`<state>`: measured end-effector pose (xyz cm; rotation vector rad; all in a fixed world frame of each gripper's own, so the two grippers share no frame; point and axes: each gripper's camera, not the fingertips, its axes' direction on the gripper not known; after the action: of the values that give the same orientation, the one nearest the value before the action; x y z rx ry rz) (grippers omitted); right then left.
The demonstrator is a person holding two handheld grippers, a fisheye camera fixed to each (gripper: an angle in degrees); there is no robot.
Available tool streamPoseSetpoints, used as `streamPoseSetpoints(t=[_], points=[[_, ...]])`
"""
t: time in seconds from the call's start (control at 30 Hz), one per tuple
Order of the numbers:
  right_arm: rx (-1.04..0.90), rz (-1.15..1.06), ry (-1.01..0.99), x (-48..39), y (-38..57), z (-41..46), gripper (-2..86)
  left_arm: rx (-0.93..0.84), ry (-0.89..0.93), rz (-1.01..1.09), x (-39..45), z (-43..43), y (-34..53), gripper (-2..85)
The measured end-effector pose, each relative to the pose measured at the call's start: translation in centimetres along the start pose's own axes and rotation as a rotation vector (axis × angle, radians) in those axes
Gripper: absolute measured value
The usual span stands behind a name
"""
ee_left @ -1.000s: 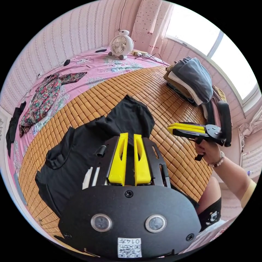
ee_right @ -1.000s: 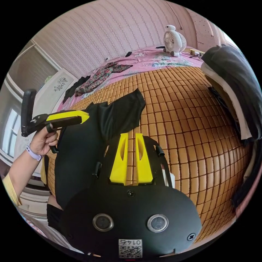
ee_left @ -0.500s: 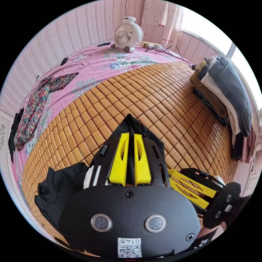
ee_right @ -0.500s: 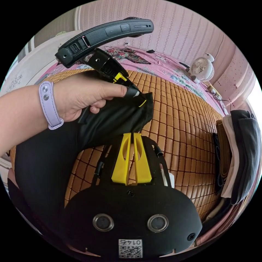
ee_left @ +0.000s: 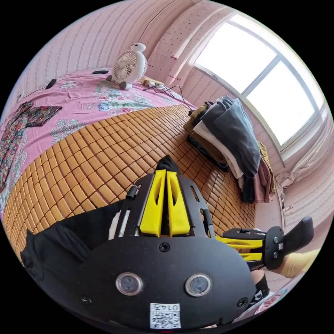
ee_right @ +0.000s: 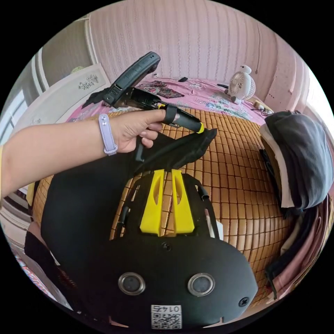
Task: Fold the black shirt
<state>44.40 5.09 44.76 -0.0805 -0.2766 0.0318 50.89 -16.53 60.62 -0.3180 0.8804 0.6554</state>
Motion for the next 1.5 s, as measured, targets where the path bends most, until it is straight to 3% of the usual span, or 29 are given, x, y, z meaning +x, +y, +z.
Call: streamPoseSetpoints(t=[0.1,0.37,0.5,0.8,1.07,1.3,1.5], points=[[-0.012,0.071,0.016,3.2,2.0,0.0,9.0,-0.101,-0.049,-0.021,-0.1,2.4,-0.6,4.8],[-0.070,0.181,0.021,9.5,0.6,3.9,7.9,-0.031,-0.149,0.001,-2.2,-1.8,1.3,3.7],[-0.159,0.221,-0.140,12.7,-2.0,6.5,4.5,-0.131,-0.103,0.029,-2.7,-1.1,5.5,4.1],[-0.047,0.338,-0.338,17.0,-7.8,6.1,1.7,-0.116,-0.140,0.193,1.4,1.0,7.3,5.9],[-0.058,0.363,-0.151,19.7,-4.9,5.7,4.0,-0.174,-0.199,0.129,-0.5,3.6,6.0,-0.3],[-0.152,0.058,-0.089,16.3,-6.0,9.6,8.1,-0.124,-0.005,-0.144,-6.6,1.9,6.6,-1.0],[-0.121,-0.048,-0.149,14.6,-8.1,11.0,2.2,-0.152,0.054,-0.145,-8.6,1.6,7.1,-1.0]])
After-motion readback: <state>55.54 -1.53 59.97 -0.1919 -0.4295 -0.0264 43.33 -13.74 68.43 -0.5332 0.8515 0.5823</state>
